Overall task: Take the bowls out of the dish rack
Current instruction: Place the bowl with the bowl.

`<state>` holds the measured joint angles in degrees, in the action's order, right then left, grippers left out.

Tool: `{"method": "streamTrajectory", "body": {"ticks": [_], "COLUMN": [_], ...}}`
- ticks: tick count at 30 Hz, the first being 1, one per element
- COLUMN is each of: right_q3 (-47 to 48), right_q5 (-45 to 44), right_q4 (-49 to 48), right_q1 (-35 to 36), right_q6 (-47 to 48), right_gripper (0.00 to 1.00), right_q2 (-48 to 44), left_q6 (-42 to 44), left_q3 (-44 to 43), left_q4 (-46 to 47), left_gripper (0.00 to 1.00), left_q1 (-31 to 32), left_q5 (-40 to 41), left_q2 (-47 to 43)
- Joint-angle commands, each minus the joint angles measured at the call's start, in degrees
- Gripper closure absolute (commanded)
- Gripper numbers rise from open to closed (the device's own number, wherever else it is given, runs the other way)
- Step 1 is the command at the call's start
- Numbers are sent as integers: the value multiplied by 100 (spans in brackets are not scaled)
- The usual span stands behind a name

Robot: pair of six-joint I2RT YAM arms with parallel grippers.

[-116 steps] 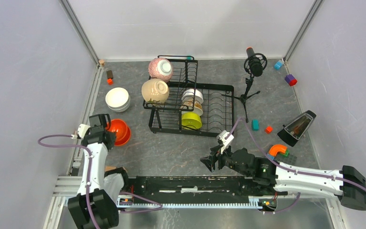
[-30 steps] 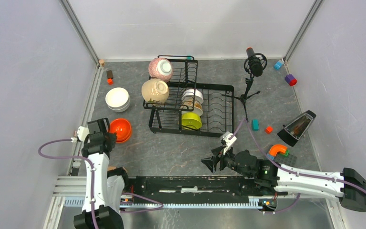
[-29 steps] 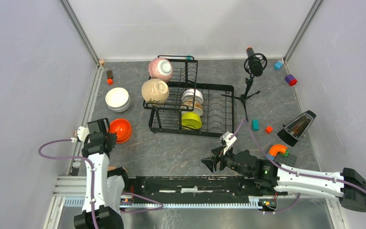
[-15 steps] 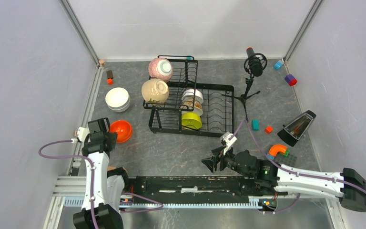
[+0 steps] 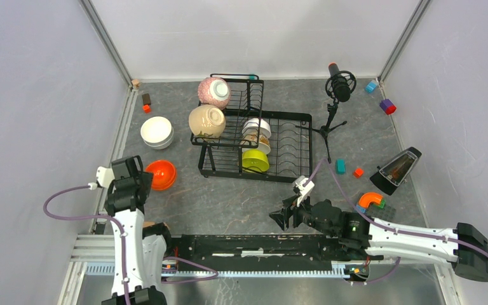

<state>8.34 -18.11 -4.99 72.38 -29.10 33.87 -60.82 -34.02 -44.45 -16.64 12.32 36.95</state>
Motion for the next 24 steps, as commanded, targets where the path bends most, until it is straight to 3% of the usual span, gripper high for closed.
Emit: {"method": "streamTrajectory", "body": {"ticks": [1, 8, 13, 20, 24], "right_q3": [298, 300, 292, 304, 458], "right_q5": [-60, -48, -53, -141, -281], "right_q4": [15, 51, 57, 205, 477], "right_q1": [14, 13, 9, 13, 13], "right_q6": [52, 28, 22, 45, 160], "right_gripper": [24, 24, 24, 24, 24], "right_q2": [4, -12, -35, -224, -356], "left_q6": [106, -16, -35, 30, 362], "left_q3": [70, 235, 293, 190, -329], "left_q4": [17, 181, 253, 209, 21], "left_gripper": [60, 79, 84, 85, 70], "left_q1": [-20, -24, -20, -24, 0], "left_q5": [129, 100, 19, 100, 172], "left_q2": [2, 294, 501, 402, 69]}}
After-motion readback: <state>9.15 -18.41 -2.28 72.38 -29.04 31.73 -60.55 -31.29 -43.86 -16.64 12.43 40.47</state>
